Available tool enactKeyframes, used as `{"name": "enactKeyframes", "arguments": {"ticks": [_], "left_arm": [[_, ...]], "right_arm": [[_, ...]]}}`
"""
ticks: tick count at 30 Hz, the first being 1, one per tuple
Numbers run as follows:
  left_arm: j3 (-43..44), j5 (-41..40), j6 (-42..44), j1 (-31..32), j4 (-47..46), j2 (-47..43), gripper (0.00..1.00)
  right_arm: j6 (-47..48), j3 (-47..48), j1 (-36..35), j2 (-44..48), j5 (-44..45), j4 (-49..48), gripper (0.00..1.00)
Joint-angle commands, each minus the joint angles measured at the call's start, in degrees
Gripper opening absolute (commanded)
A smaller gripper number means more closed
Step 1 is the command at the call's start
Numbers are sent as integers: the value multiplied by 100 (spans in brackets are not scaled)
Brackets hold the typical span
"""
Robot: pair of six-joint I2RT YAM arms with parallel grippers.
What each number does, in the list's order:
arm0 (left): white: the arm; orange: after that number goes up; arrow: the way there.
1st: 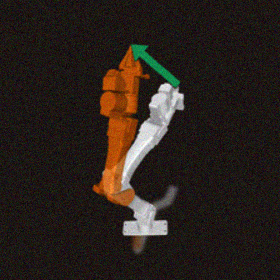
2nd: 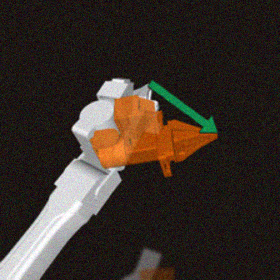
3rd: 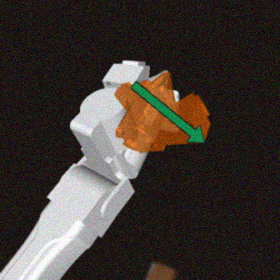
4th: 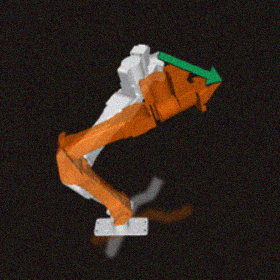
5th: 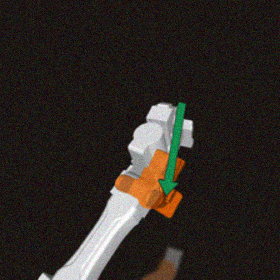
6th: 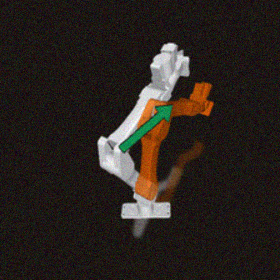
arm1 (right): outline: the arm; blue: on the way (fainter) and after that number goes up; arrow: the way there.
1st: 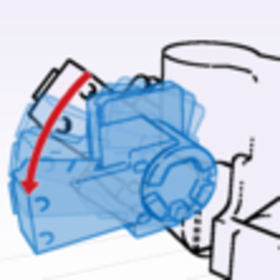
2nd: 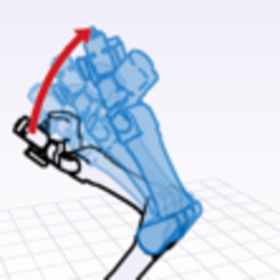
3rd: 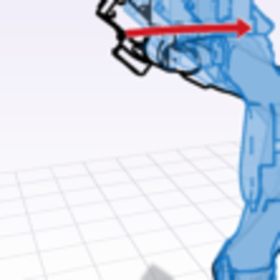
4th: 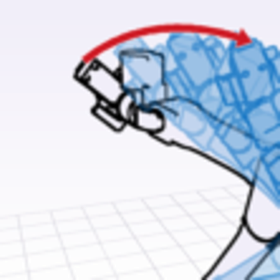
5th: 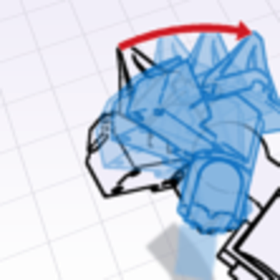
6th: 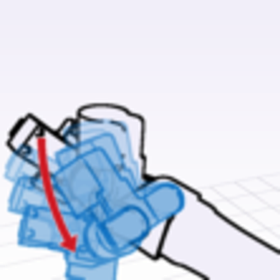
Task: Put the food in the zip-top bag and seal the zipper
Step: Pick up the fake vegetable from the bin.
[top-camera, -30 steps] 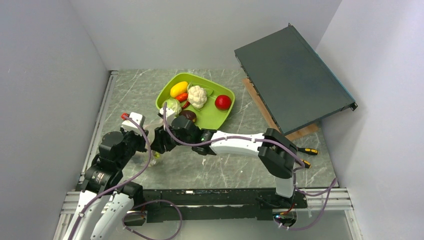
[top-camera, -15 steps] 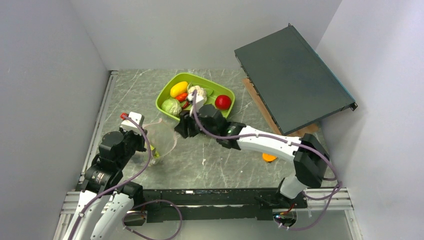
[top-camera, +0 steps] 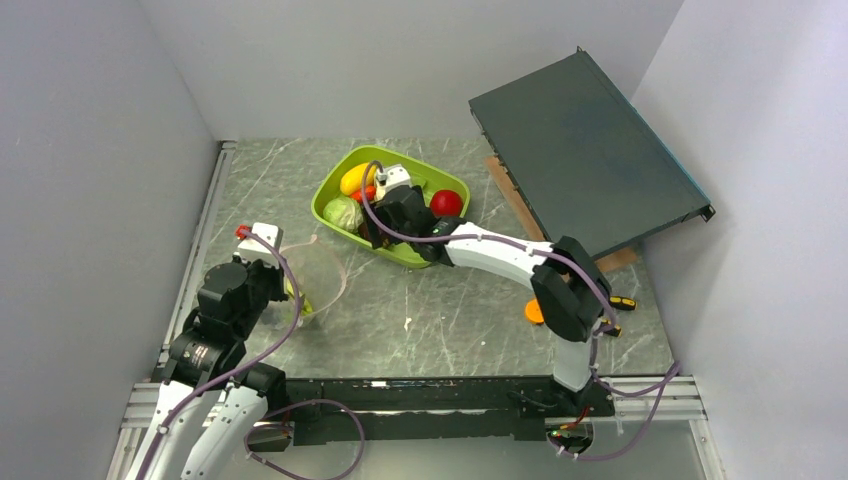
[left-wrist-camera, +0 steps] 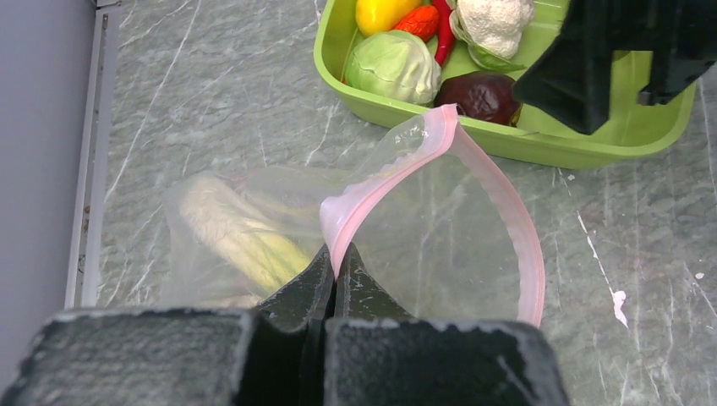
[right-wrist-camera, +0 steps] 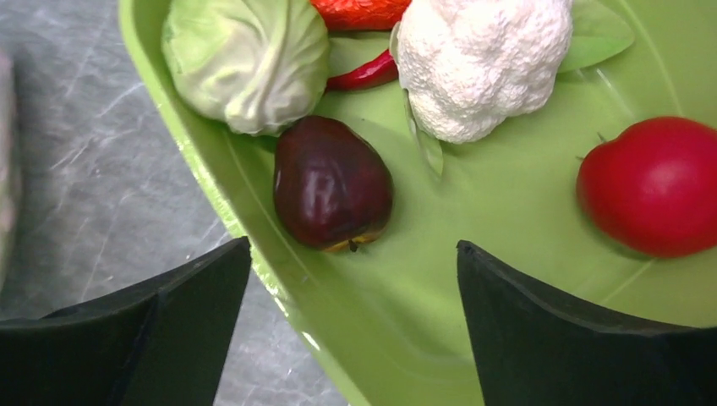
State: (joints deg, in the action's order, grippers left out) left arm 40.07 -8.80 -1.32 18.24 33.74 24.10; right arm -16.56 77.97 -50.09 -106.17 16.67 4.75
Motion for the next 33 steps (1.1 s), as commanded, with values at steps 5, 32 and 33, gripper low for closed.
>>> {"name": "enactKeyframes", "arguments": {"ticks": [5, 32, 33], "left_arm": [[77, -162, -77, 4, -142, 51, 0], [66, -87, -66, 4, -148, 123, 0], [70, -94, -62, -1, -147, 118, 0]], "right_arm": [[20, 1066, 306, -885, -163, 340, 94], [-484, 822, 439, -1189, -1090, -50, 60], [-440, 767, 437, -1066, -1012, -73, 55]]}}
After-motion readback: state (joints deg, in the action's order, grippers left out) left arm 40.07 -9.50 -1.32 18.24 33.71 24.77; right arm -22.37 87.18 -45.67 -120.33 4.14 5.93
